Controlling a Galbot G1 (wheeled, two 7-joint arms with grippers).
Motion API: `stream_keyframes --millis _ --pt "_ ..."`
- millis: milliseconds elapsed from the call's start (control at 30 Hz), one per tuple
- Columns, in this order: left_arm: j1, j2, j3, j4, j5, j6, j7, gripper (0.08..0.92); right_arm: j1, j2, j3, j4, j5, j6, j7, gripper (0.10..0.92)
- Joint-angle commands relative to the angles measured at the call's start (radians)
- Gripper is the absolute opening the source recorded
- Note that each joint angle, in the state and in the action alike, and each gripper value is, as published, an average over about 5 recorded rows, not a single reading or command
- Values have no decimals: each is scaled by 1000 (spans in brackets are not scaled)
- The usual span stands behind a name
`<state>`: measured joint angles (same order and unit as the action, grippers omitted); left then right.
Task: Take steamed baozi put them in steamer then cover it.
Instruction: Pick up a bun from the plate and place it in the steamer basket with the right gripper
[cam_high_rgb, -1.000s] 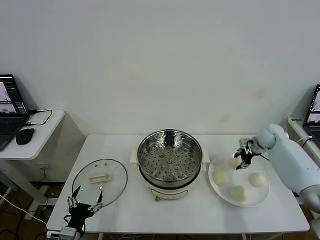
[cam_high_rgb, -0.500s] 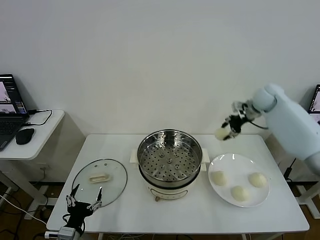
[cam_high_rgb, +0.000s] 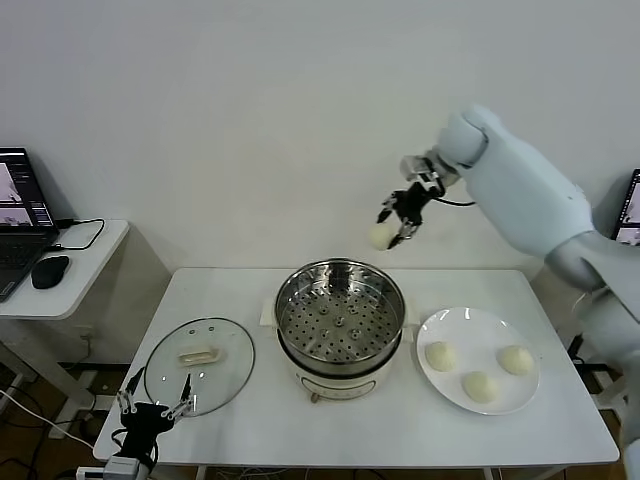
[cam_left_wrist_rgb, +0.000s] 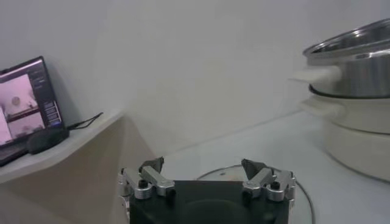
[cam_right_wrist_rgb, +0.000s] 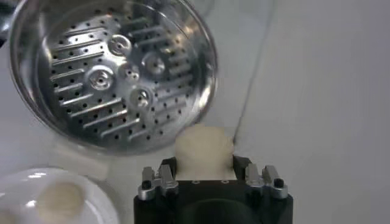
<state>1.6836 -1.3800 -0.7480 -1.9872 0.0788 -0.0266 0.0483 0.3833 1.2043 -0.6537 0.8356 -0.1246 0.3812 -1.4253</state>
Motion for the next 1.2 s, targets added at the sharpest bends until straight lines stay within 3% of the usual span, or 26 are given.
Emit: stream_keyframes --millis 33,167,467,933,1200 --pt "6 -4 -6 -1 1 -3 -8 823 -1 55 -69 115 -105 363 39 577" --pt "15 -15 -1 -3 9 -2 -7 823 -14 49 -100 178 -190 437 81 577" --pt "31 -27 0 -14 12 0 -3 823 -20 41 -151 301 -318 447 130 578" --pt "41 -38 9 -9 13 0 -4 823 -127 101 -117 60 -397 447 283 577" --pt "25 -40 14 10 12 1 -2 823 -157 132 -99 17 -419 447 292 585"
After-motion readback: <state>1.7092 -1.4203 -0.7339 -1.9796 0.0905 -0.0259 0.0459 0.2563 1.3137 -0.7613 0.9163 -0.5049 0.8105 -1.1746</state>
